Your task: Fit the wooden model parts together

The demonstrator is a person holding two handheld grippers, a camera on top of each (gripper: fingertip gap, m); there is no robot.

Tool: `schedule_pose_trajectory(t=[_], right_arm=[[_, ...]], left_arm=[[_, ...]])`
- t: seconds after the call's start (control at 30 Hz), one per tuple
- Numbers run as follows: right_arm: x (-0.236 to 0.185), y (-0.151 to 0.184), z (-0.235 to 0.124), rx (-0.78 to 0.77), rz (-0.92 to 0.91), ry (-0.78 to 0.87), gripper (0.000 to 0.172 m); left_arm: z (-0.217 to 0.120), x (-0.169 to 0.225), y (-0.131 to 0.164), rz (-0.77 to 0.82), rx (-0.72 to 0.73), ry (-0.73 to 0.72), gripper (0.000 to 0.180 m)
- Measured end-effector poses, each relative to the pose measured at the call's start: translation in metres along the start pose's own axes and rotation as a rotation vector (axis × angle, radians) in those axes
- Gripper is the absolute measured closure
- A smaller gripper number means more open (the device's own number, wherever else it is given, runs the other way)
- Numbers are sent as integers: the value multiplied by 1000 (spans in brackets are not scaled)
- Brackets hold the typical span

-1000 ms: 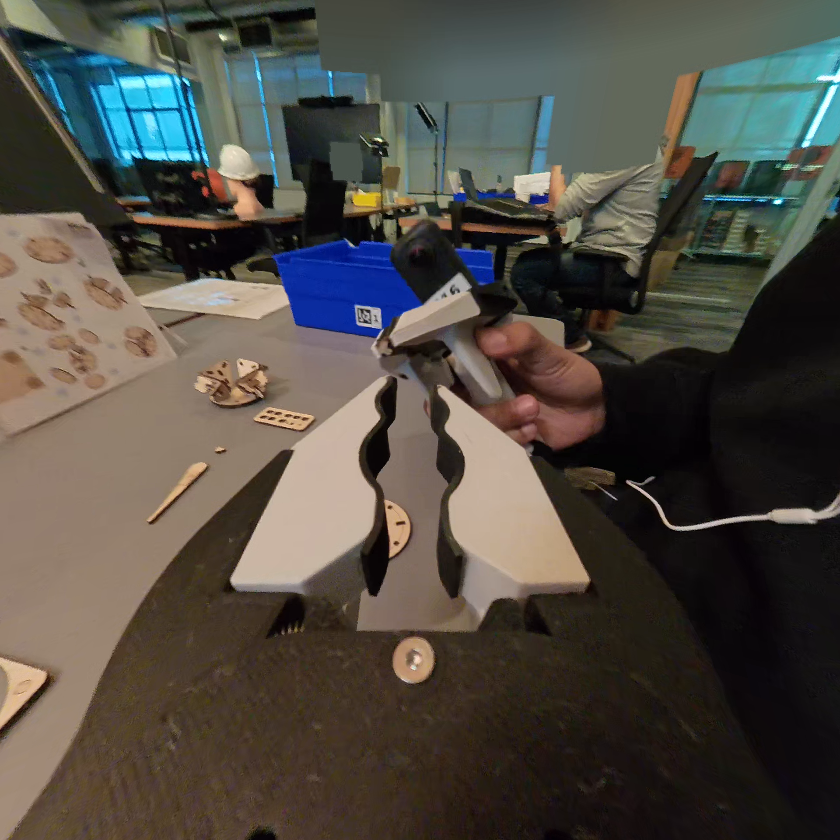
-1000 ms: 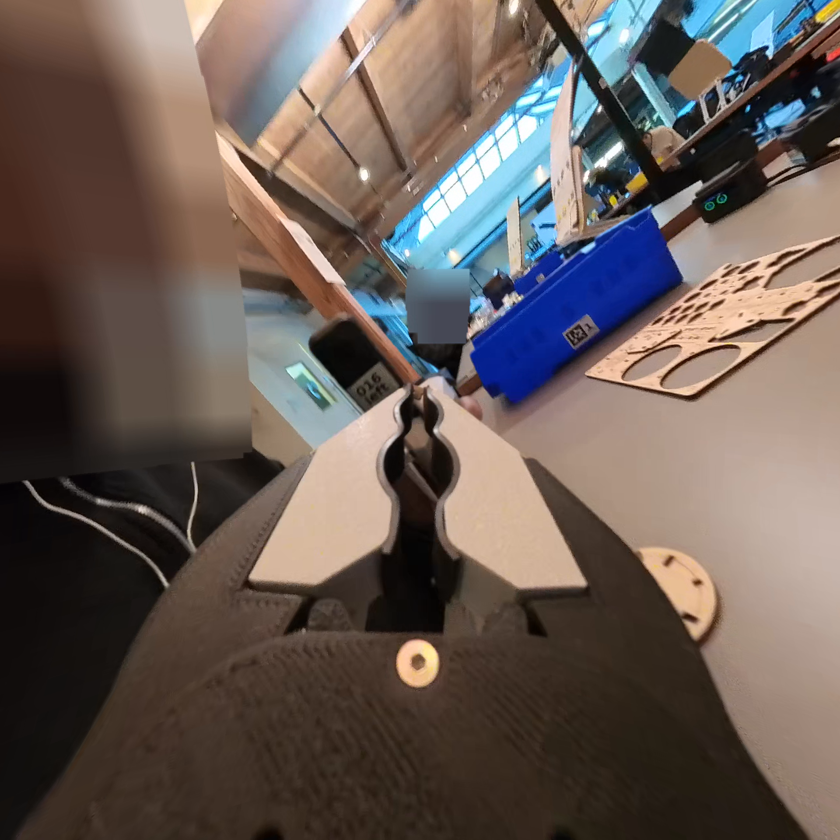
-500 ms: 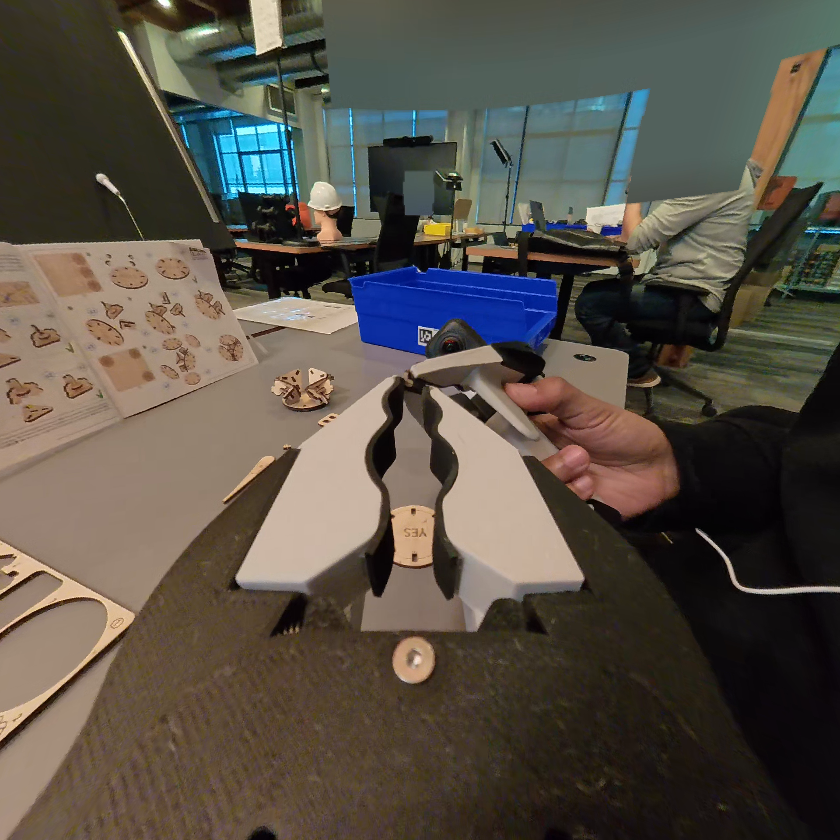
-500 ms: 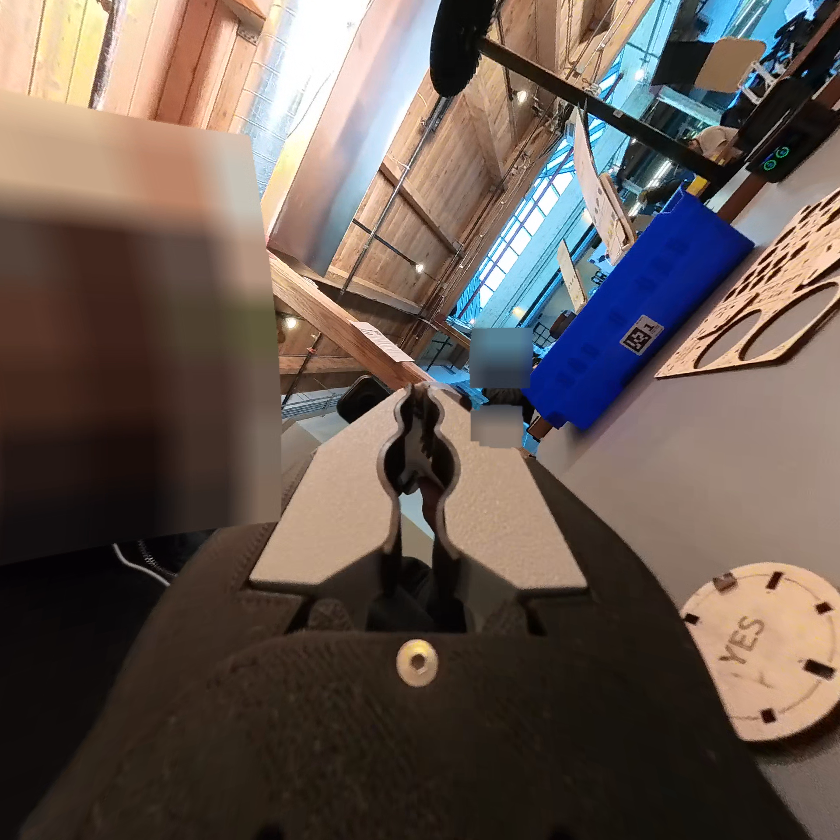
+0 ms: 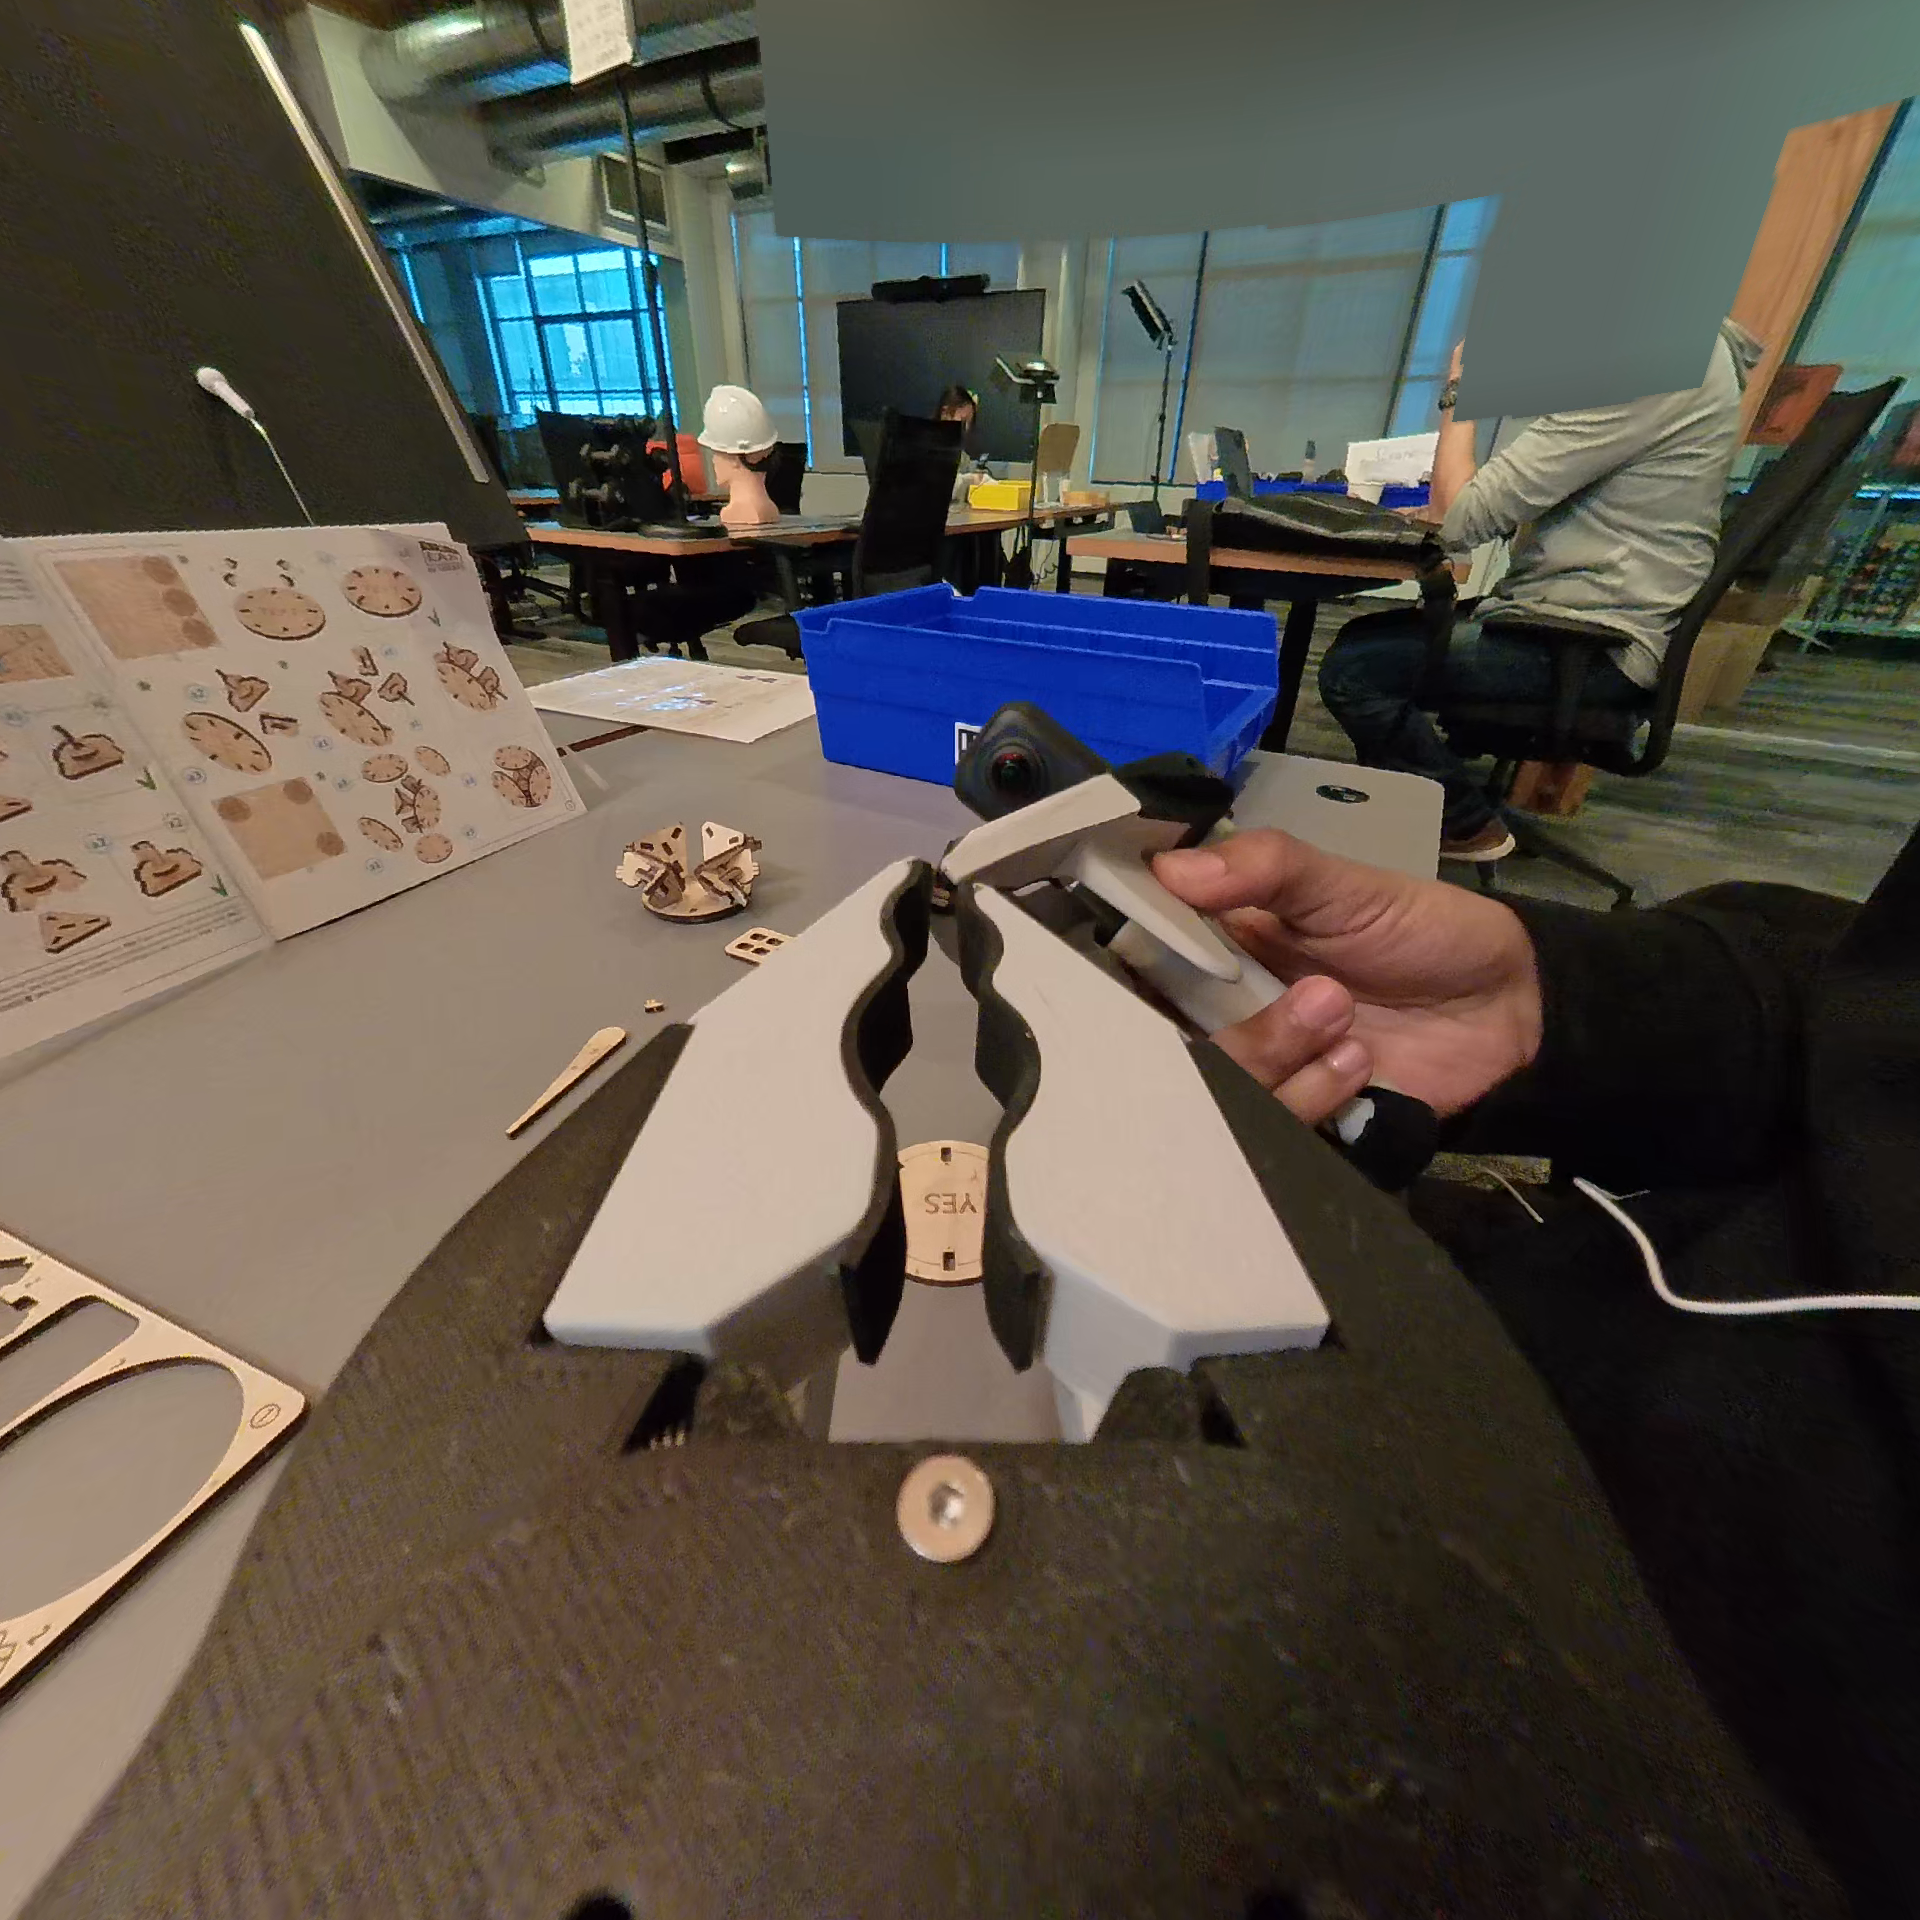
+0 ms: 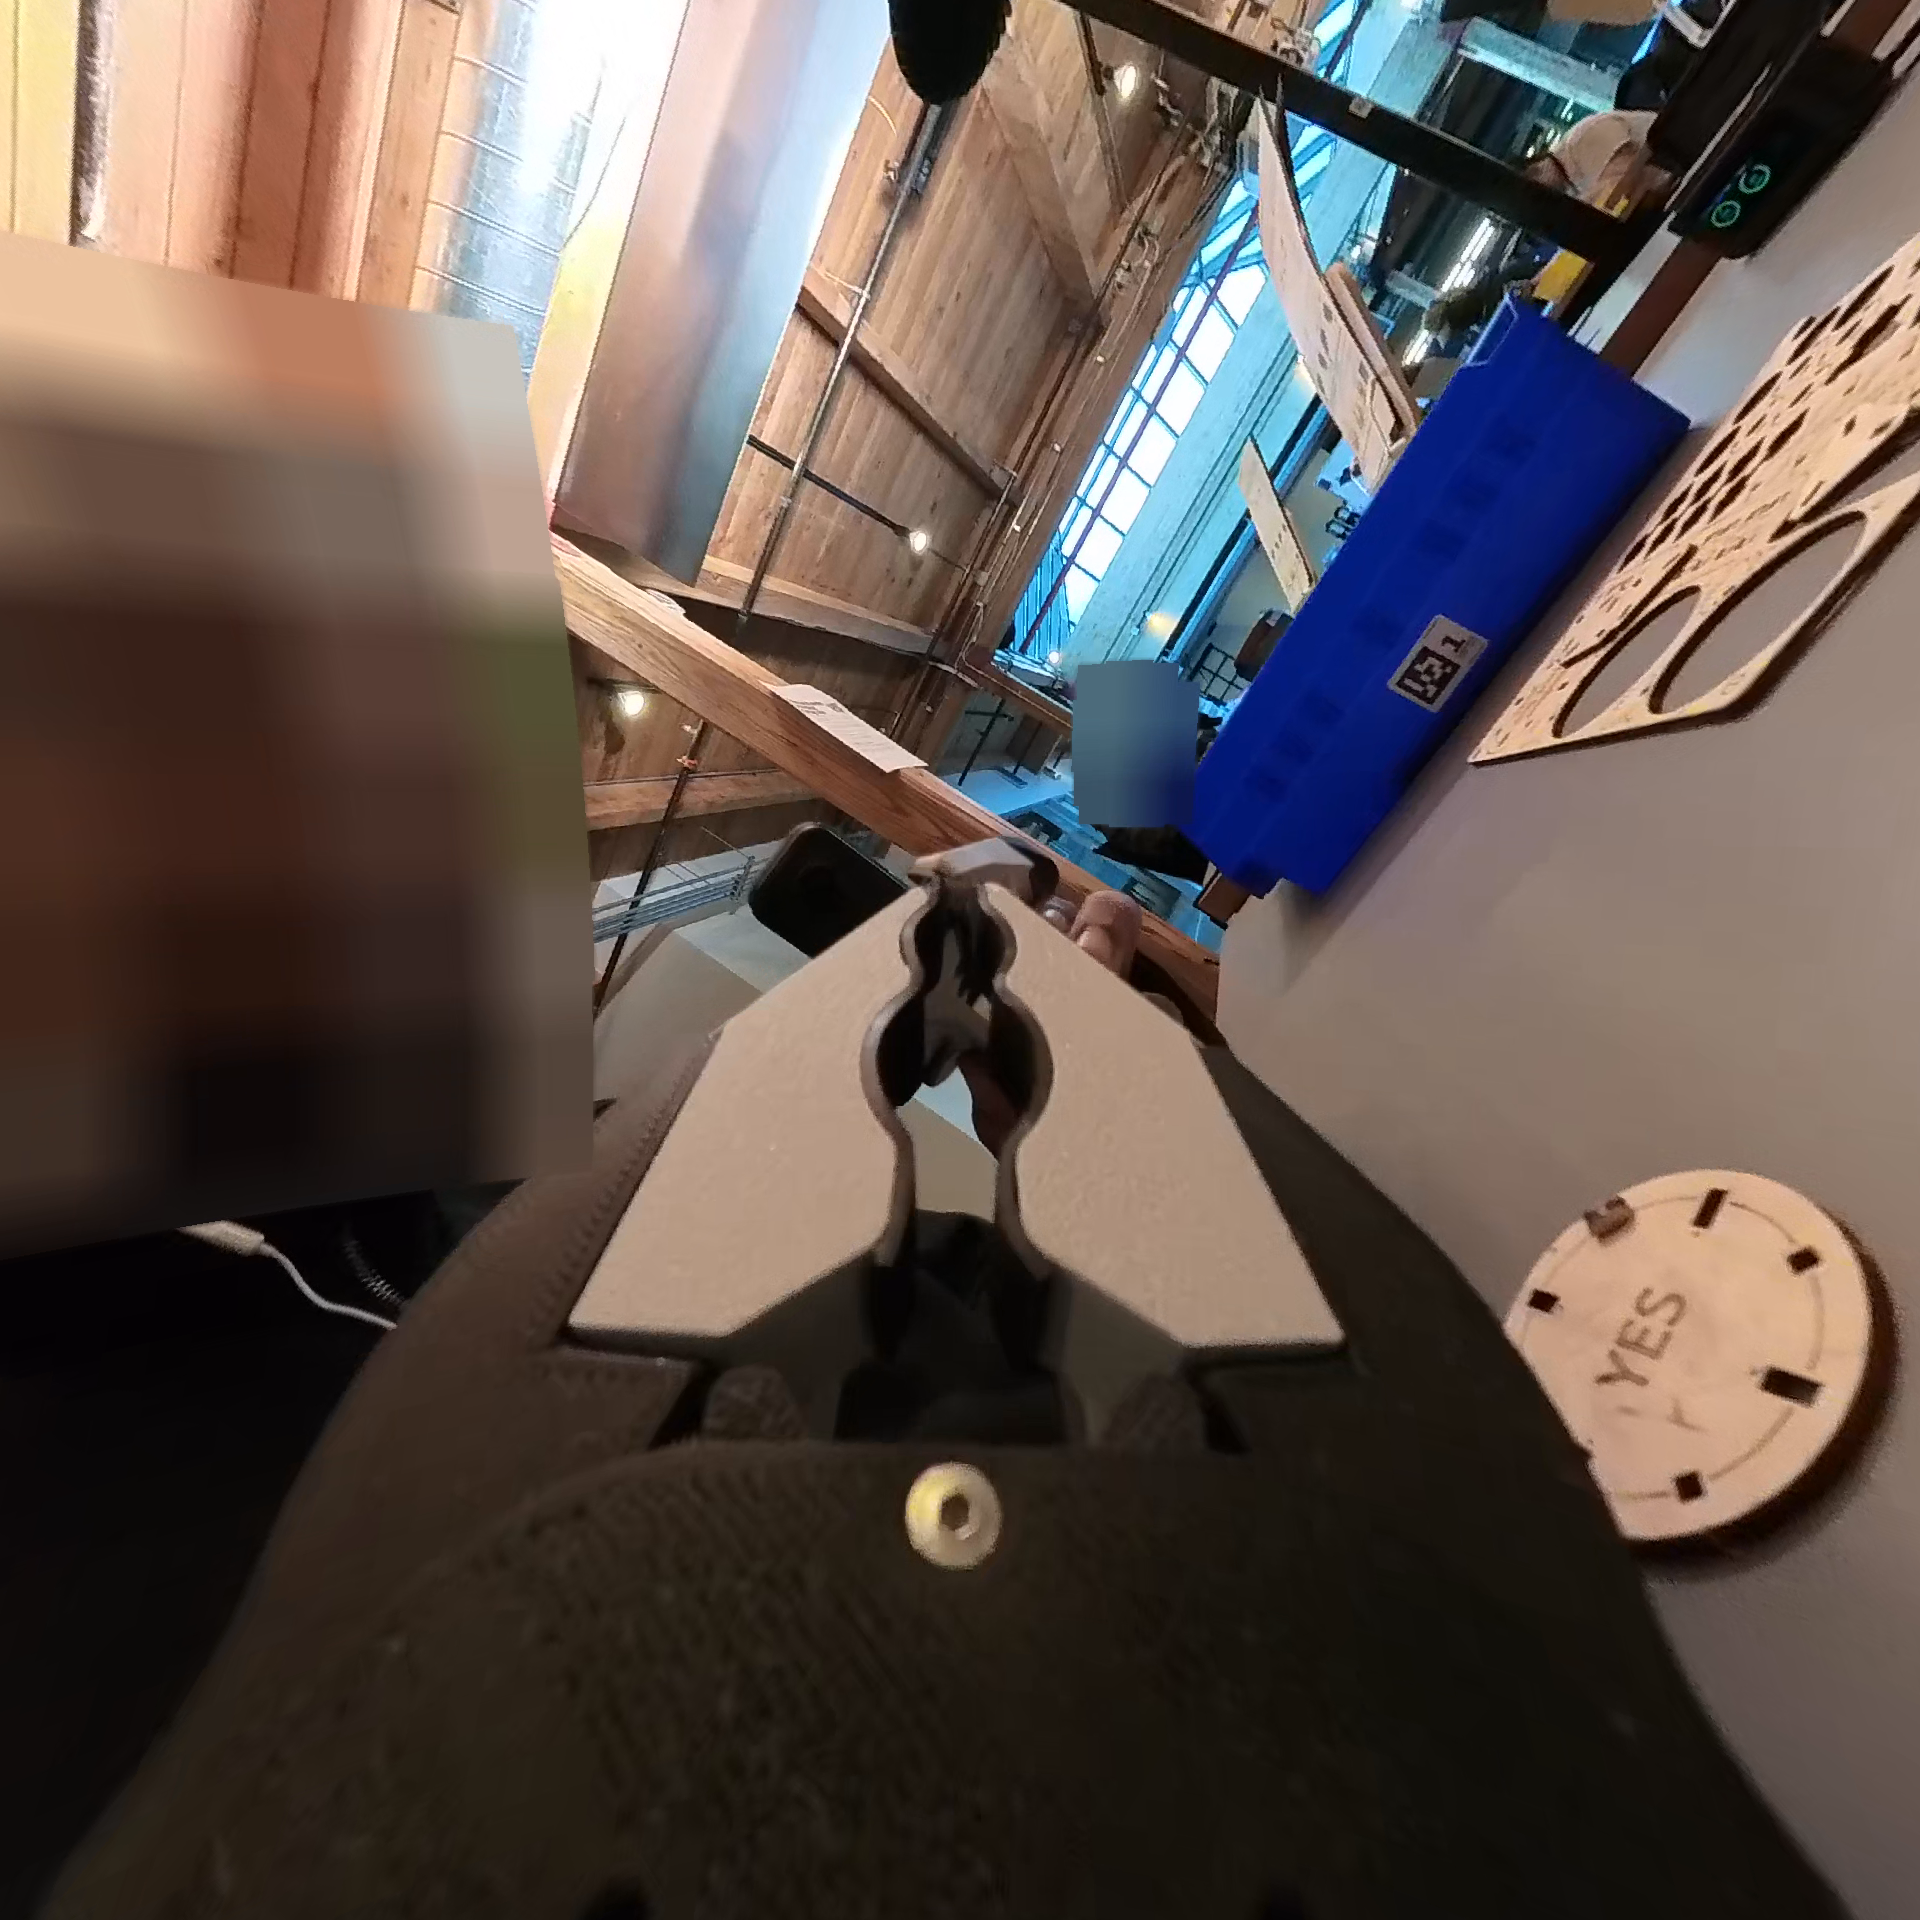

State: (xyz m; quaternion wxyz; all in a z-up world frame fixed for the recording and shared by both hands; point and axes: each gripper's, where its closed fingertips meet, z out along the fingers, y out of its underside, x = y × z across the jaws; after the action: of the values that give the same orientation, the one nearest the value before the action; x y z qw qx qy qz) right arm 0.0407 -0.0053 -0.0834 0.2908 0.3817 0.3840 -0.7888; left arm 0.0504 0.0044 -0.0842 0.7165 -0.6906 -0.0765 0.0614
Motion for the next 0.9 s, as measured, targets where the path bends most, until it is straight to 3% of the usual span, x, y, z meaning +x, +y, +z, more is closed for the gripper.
schedule_pose_trajectory(t=[0.03, 0.4, 0.67, 0.77, 0.9], right_arm=[[0, 0, -1, -8, -1, 5, 170], [-4, 3, -1, -61, 6, -7, 169], [-2, -3, -7, -63, -73, 44, 171], [-9, -4, -10, -113, -315, 104, 166], [-14, 3, -8, -324, -982, 306, 144]], left_arm=[[0, 0, 0, 1, -2, 0, 180], [1, 3, 2, -11, -9, 25, 180], [-4, 0, -4, -138, 37, 91, 180], [-6, 0, -5, -247, 62, 159, 180], [-8, -2, -7, -580, 108, 350, 180]])
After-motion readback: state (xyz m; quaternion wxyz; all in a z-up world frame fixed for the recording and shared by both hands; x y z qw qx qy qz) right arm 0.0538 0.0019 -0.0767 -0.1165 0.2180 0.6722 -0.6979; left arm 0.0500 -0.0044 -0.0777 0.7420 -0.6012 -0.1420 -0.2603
